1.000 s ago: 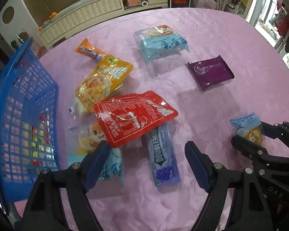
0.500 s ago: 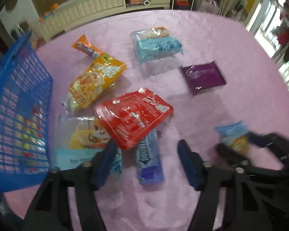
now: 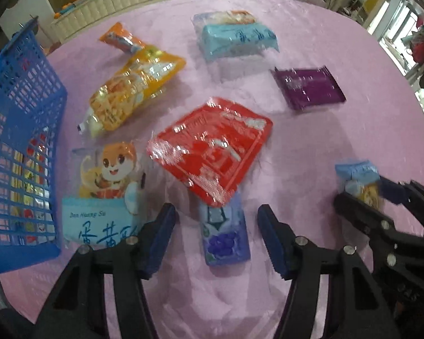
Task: Organize snacks
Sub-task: 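Grasp the blue Doublemint gum box with the left tool while the right tool holds the bun, then carry the gum box and bun bag into the basket and release them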
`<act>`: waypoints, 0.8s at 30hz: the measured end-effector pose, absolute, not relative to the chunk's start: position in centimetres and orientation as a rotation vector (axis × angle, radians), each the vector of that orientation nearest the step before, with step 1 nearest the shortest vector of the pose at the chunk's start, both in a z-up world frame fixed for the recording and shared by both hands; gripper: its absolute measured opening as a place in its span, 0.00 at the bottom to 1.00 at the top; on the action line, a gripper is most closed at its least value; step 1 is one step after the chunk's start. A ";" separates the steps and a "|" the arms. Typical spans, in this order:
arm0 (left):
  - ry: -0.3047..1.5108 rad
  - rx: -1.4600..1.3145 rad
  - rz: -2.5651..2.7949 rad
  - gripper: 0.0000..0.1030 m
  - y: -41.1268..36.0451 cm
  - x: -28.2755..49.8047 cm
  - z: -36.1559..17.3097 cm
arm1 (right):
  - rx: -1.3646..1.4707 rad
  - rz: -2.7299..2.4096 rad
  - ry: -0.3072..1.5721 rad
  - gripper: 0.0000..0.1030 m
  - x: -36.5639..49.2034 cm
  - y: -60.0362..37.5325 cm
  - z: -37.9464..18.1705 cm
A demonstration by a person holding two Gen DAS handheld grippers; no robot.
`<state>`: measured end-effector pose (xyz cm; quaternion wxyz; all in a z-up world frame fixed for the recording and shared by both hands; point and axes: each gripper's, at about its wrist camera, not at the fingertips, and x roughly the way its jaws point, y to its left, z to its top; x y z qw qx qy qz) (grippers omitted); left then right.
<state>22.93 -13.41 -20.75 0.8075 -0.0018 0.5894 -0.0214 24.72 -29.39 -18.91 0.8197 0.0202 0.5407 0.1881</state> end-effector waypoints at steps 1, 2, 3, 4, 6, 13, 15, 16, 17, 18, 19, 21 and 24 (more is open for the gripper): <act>1.262 0.002 -0.047 0.46 -13.5 23.0 -20.8 | 0.040 0.401 1.150 0.57 24.7 -29.3 -18.9; 1.261 -0.002 -0.057 0.35 -13.8 23.0 -20.6 | 0.038 0.401 1.150 0.57 24.7 -29.3 -18.9; 1.266 0.002 -0.065 0.30 -13.9 23.1 -20.5 | 0.041 0.402 1.151 0.57 24.7 -29.3 -18.9; 1.274 0.012 -0.070 0.29 -14.0 23.2 -20.5 | 0.046 0.403 1.155 0.57 24.7 -29.3 -18.9; 1.288 0.019 -0.086 0.28 -14.3 23.0 -20.5 | 0.051 0.403 1.162 0.57 24.7 -29.2 -18.8; 1.253 0.014 -0.148 0.28 -14.4 20.2 -18.8 | 0.045 0.412 1.163 0.57 23.0 -28.2 -17.2; 1.227 -0.011 -0.153 0.28 -13.7 19.2 -17.5 | 0.038 0.416 1.153 0.57 22.2 -27.5 -16.3; 1.214 -0.022 -0.158 0.28 -13.3 18.8 -17.1 | 0.032 0.419 1.146 0.57 21.8 -27.2 -15.8; 1.192 -0.035 -0.160 0.28 -12.6 18.3 -16.2 | 0.025 0.420 1.137 0.57 21.4 -26.8 -15.2; 1.176 -0.041 -0.162 0.28 -12.1 17.8 -15.5 | 0.022 0.424 1.130 0.57 21.1 -26.4 -14.7; 1.159 -0.047 -0.162 0.28 -11.2 17.2 -14.7 | 0.020 0.431 1.122 0.57 20.7 -26.0 -14.0; 1.125 -0.060 -0.165 0.28 -9.9 16.8 -13.5 | 0.013 0.438 1.107 0.57 20.0 -25.2 -12.8; 1.072 -0.077 -0.168 0.28 -8.6 14.2 -10.9 | -0.001 0.442 1.077 0.57 19.0 -24.0 -11.1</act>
